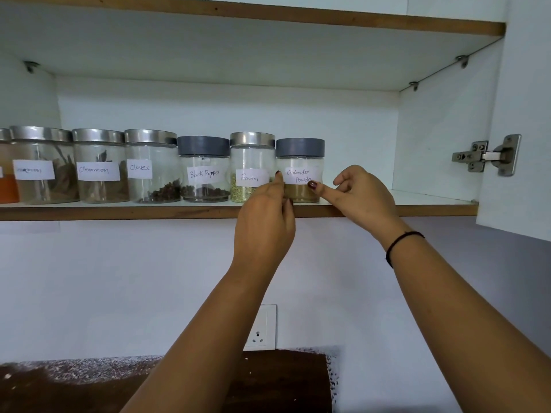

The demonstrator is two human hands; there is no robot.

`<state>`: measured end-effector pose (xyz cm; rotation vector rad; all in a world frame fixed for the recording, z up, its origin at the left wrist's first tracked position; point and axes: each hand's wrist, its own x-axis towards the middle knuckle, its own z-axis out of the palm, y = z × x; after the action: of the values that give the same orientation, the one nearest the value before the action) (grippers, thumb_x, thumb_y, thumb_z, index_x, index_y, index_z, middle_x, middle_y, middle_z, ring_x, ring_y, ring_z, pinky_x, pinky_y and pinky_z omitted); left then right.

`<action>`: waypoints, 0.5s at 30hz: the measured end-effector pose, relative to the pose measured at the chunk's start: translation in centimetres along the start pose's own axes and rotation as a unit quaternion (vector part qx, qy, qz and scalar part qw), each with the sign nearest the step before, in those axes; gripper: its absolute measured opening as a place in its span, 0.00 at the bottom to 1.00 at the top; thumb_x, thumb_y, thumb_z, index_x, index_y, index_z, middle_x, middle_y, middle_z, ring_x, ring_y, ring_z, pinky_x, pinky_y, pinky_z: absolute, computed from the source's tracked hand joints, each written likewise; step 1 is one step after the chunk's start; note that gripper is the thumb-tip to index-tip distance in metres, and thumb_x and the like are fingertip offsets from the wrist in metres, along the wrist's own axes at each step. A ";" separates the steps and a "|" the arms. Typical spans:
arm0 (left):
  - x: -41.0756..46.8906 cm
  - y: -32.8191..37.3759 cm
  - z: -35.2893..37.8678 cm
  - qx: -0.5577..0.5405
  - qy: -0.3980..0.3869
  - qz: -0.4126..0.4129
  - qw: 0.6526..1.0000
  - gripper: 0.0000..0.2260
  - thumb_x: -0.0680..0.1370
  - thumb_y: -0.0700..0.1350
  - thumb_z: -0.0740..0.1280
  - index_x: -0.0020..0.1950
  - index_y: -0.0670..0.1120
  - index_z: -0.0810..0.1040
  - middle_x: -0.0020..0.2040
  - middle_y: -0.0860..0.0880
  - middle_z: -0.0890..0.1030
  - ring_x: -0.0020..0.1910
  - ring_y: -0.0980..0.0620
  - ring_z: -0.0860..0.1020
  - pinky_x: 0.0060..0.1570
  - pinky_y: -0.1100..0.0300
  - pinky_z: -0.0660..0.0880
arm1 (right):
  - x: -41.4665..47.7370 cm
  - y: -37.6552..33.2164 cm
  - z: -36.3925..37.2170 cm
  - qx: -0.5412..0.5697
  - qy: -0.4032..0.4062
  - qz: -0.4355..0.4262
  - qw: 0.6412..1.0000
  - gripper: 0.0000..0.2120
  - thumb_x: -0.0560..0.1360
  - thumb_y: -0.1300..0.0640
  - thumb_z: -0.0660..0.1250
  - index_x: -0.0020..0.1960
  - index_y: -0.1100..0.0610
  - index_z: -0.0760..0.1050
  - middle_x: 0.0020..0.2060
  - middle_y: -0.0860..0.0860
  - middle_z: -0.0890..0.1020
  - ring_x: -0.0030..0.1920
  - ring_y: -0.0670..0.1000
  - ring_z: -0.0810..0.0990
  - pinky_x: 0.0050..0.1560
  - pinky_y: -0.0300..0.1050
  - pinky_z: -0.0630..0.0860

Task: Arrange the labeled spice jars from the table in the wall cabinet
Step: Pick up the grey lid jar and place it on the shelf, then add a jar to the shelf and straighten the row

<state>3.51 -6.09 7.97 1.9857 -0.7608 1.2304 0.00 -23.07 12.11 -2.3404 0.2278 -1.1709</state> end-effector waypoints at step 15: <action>-0.1 0.2 0.2 -0.002 0.018 0.001 1.000 0.18 0.80 0.41 0.63 0.70 0.42 0.75 0.52 0.44 0.83 0.49 0.46 0.80 0.44 0.60 0.71 | -4.7 0.1 -0.8 -0.015 0.036 -0.163 0.986 0.13 0.82 0.56 0.56 0.50 0.59 0.79 0.47 0.52 0.80 0.46 0.52 0.78 0.46 0.51 0.77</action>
<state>3.43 -6.34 7.82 1.9545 -0.7468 1.2616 -3.53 -21.74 9.22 -2.4261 -0.1201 -1.4148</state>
